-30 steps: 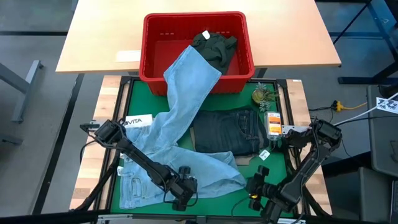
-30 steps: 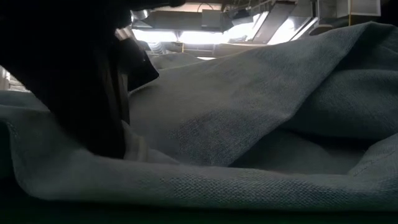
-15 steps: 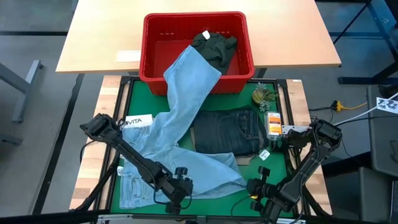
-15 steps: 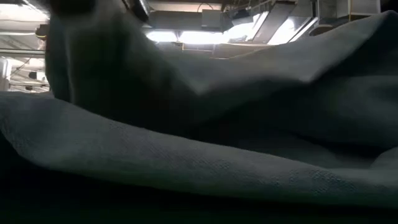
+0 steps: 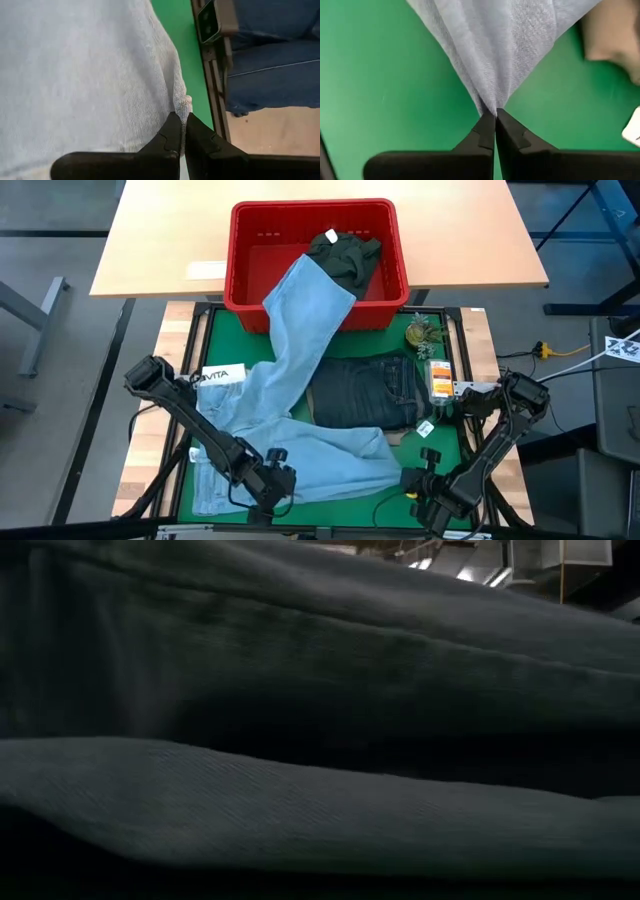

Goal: Fold Laundry from Bin
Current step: Fold the light blue jeans

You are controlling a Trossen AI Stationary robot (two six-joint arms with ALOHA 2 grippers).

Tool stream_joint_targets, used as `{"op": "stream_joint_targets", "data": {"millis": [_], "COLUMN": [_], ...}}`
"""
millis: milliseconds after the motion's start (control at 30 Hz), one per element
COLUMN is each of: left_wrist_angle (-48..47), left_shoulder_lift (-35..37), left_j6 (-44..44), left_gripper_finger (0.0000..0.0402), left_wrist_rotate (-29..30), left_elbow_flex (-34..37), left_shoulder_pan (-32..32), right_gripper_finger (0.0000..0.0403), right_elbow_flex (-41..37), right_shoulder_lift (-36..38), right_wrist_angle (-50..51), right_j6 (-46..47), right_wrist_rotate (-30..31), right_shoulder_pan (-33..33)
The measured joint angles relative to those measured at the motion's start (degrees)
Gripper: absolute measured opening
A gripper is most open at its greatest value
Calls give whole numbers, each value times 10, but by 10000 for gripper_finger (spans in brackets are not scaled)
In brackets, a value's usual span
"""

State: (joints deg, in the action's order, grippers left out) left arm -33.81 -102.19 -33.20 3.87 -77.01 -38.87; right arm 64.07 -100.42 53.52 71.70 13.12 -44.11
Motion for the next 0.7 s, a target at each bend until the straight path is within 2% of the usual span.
{"op": "stream_joint_targets", "data": {"millis": [300,567,700], "left_wrist_angle": [3,-14,-19], "left_shoulder_lift": [-6,-6,-6], "left_j6": [-19,-101,-142], "left_gripper_finger": [9,60,88], "left_wrist_rotate": [0,-6,-2], "left_elbow_flex": [0,0,0], "left_shoulder_pan": [-10,-8,-9], "right_gripper_finger": [7,48,86], "right_elbow_flex": [0,-1,-1], "right_shoulder_lift": [0,0,0], "right_wrist_angle": [-41,-59,-60], "right_j6": [-1,-19,-16], "right_wrist_rotate": [-33,-54,-60], "right_shoulder_pan": [-17,-17,-17]}}
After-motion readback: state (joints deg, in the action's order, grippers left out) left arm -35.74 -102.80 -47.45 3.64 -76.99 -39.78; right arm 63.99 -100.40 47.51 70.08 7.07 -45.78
